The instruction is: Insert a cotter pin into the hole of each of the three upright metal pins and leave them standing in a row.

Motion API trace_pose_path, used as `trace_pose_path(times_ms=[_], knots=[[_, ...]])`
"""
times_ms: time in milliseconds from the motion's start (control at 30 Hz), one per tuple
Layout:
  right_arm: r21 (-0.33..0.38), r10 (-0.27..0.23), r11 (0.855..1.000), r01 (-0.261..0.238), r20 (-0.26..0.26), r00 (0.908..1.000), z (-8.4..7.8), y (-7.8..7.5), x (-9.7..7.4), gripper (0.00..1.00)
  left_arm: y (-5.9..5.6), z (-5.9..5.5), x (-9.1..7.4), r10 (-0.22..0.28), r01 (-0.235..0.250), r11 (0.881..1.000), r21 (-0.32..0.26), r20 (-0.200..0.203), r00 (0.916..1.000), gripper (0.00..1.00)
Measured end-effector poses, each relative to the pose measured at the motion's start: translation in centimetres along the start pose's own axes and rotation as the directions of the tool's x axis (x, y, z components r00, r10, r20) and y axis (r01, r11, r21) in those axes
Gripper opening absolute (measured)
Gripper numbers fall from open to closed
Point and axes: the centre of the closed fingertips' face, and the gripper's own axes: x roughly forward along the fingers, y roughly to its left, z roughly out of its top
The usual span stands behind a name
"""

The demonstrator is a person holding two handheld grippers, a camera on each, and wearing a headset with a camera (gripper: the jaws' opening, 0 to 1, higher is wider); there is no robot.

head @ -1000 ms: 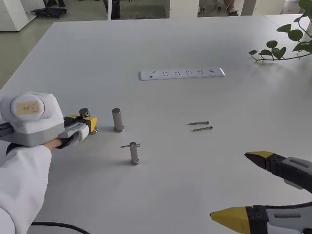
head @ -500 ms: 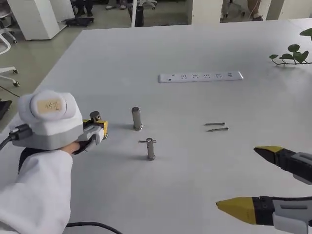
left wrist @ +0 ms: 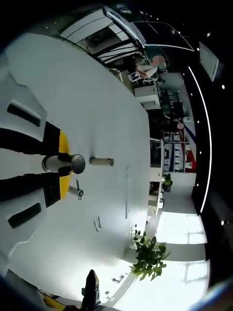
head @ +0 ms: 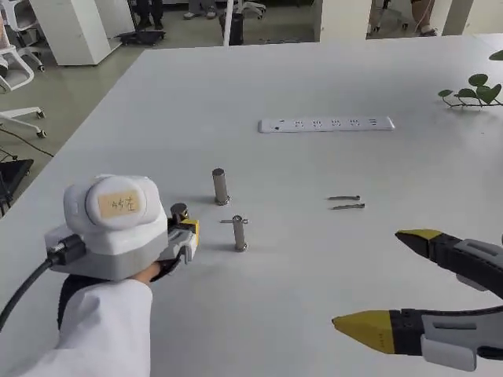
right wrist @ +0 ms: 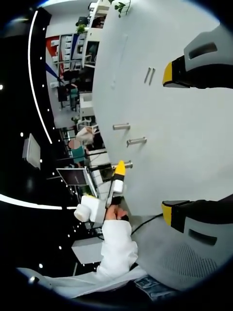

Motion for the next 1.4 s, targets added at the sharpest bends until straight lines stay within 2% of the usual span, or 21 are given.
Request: trace_pose_path(times_ms=[100,167,200,300,467,600,800,1067,1100,1233,1333,1400], knots=[[-0.001,0.006,1.000,-0.006,-0.004,1.0000,0.1,-0.1,0.0,0.95,-0.7,-1.0,0.2,-0.008,0.008,1.000,0.003,-0.009,0.9999,0.11],[-0.008,0.000,1.000,0.000,-0.007,1.0000,0.1,-0.4,0.1,0.96,-1.7,-1.9,0.3,-0.052,0.050,0.998,-0.039,-0.033,0.9981,0.11],[-0.009,0.000,1.000,0.000,-0.007,1.0000,0.1,-0.5,0.1,0.96,-1.7,-2.0,0.3,-0.047,0.046,0.998,-0.038,-0.024,0.9986,0.11],[-0.004,-0.002,1.000,0.002,-0.006,1.0000,0.1,-0.7,0.0,0.95,-2.2,-3.1,0.5,-0.035,0.035,0.999,-0.003,-0.050,0.9981,0.11],[0.000,0.004,1.000,-0.004,-0.008,1.0000,-0.1,-0.3,-0.1,0.95,-2.4,-4.3,0.8,-0.036,0.035,0.999,-0.014,-0.074,0.9967,0.11],[0.010,0.007,1.000,-0.007,-0.017,0.9998,-0.7,-0.2,-0.1,0.95,-2.6,-4.9,1.0,-0.031,0.036,0.998,0.049,-0.103,0.9942,0.11],[0.010,0.009,1.000,-0.009,-0.031,0.9995,-1.1,-0.1,-0.2,0.95,-2.8,-5.2,1.2,-0.031,0.036,0.998,0.045,-0.105,0.9940,0.11],[-0.005,0.025,1.000,-0.026,-0.045,0.9987,-0.9,0.1,0.1,0.95,-2.8,-4.8,1.5,-0.018,0.020,0.999,0.025,-0.082,0.9965,0.11],[-0.008,0.027,1.000,-0.028,-0.053,0.9982,-1.1,0.1,0.2,0.95,-3.0,-5.0,1.5,-0.023,0.023,1.000,0.002,-0.091,0.9956,0.11],[-0.007,0.028,1.000,-0.029,-0.078,0.9966,-1.7,-0.1,0.6,0.96,-3.2,-5.0,1.3,-0.020,0.022,0.999,0.029,-0.084,0.9962,0.11],[-0.008,0.028,1.000,-0.029,-0.078,0.9965,-1.7,0.0,0.4,0.96,-3.4,-5.2,1.2,-0.022,0.021,1.000,-0.011,-0.102,0.9945,0.12],[-0.005,0.027,1.000,-0.027,-0.080,0.9965,-1.8,0.0,0.4,0.96,-3.4,-5.2,1.2,-0.023,0.024,1.000,0.001,-0.103,0.9944,0.12]])
